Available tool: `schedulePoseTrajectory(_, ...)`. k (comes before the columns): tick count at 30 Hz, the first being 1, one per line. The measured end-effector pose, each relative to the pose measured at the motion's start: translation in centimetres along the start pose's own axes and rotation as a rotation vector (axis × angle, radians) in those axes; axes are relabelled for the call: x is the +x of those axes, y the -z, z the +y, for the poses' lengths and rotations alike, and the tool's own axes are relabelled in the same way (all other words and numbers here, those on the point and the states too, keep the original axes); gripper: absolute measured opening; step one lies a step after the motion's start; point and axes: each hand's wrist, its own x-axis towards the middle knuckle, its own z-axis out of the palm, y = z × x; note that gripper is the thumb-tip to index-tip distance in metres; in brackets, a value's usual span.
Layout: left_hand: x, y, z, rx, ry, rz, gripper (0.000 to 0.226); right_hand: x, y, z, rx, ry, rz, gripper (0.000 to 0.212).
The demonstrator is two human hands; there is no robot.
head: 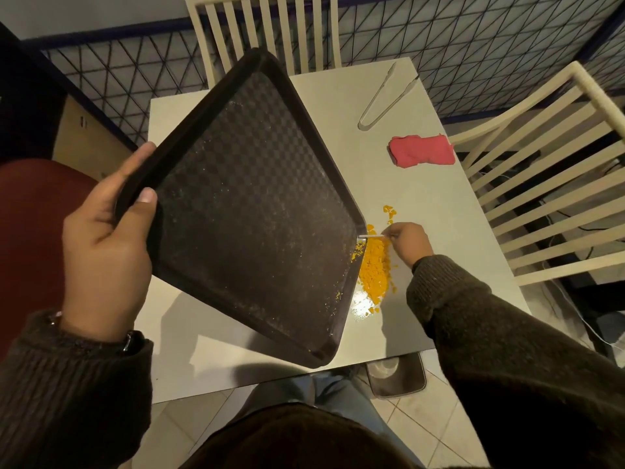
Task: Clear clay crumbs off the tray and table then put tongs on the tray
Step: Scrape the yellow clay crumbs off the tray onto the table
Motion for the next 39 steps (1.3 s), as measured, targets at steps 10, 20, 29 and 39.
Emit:
schedulePoseTrajectory(10, 0.5, -0.1, -0.1, -0.037, -0.011, 0.025, 0.043, 0.4, 1.0, 1.2, 0.016, 0.092, -0.046, 0.016)
schedulePoseTrajectory(20, 0.7, 0.1, -0.3, -0.014, -0.002, 0.027, 0.041, -0.3, 0.7, 0.2, -0.231, 0.31, -0.224, 0.017)
schedulePoseTrajectory(29, 0.2, -0.2, 0.3, -0.002, -0.002, 0.029, 0.041, 1.1, 0.5, 0.8, -0.179, 0.252, -0.11, 0.017)
schedulePoseTrajectory(39, -0.4, -1.6, 1.9, -0.03, -0.047, 0.077, 0.046, -3.2, 0.8, 0.6, 0.044, 0.066, 0.037, 0.009)
